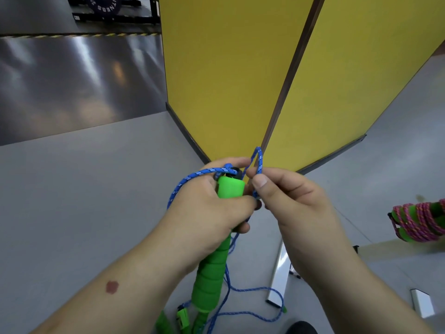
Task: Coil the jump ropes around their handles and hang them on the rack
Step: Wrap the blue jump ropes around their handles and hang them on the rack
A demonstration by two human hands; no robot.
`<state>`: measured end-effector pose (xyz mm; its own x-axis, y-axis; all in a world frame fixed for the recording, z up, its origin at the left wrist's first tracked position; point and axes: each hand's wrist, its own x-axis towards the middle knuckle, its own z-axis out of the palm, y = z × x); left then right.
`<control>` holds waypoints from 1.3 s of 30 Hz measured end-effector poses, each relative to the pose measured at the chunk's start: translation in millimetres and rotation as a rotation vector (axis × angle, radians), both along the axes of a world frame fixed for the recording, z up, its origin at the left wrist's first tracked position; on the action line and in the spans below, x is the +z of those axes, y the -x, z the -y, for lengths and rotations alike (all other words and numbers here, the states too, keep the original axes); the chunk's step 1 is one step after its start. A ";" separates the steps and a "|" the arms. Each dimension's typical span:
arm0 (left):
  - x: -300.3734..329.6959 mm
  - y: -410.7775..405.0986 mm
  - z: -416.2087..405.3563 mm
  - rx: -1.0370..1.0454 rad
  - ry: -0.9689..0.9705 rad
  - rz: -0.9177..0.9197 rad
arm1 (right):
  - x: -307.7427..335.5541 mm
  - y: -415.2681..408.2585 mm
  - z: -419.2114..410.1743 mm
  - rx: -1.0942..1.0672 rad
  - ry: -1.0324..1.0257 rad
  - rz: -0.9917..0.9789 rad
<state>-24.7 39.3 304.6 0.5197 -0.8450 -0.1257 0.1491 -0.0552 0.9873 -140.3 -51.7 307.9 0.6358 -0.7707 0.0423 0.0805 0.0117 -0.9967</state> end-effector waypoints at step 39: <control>4.1 -0.6 -1.3 -0.018 0.040 -0.053 | -5.3 2.1 10.6 0.074 -0.009 -0.011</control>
